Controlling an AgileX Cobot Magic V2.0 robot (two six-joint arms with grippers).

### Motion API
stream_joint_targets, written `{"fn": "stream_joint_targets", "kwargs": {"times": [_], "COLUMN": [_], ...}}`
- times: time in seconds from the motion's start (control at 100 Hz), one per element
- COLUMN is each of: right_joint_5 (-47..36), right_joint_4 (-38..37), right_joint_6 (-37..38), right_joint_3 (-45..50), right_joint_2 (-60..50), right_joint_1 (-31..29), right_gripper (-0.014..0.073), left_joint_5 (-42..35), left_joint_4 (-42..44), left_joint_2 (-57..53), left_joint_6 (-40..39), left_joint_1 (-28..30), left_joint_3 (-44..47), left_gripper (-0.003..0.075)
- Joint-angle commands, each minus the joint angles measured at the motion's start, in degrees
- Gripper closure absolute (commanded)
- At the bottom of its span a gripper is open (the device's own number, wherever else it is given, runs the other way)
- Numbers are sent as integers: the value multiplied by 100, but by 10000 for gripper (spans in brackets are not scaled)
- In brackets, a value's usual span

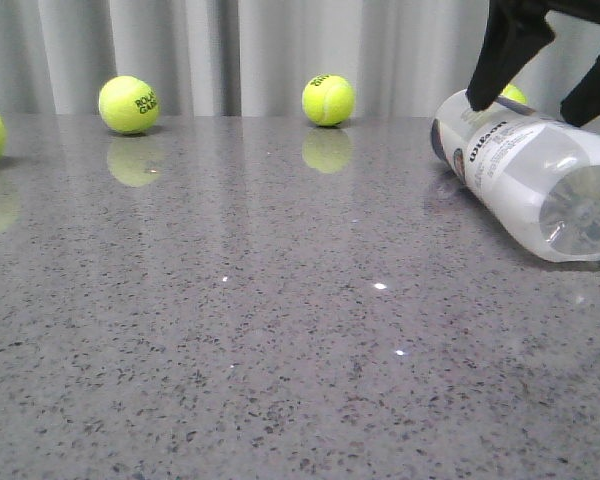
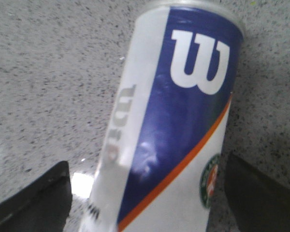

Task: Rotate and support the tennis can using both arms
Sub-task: 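Lower the right gripper onto the lying Wilson can and grasp it, then lift the can with the right gripper and set it down nearer the table center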

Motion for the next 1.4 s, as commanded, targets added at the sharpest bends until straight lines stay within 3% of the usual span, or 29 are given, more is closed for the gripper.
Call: {"fn": "stream_joint_targets", "kwargs": {"times": [0.0, 0.27, 0.53, 0.77, 0.96, 1.25, 1.39], "right_joint_5": [-360, -399, -351, 528, 1213, 965, 920], "right_joint_4": [81, 75, 75, 81, 81, 81, 81], "right_joint_6": [-64, -121, -126, -673, -2140, -5887, -6655], "right_joint_3": [-183, -183, -188, -999, -1979, -2165, -2165], "right_joint_2": [40, 380, 131, -109, -75, 118, 536], "right_joint_1": [0, 0, 0, 49, 511, 1422, 1581], "right_gripper": [-39, -17, 360, 372, 372, 372, 372], "left_joint_5": [-421, -421, -421, -421, -421, -421, -421], "left_joint_4": [-40, -40, -40, -40, -40, -40, -40], "left_joint_2": [-220, -220, -220, -220, -220, -220, -220], "left_joint_6": [-43, -43, -43, -43, -43, -43, -43], "left_joint_1": [13, 13, 13, 13, 13, 13, 13], "left_joint_3": [265, 265, 265, 265, 265, 265, 265], "left_gripper": [741, 741, 741, 741, 741, 741, 741]}}
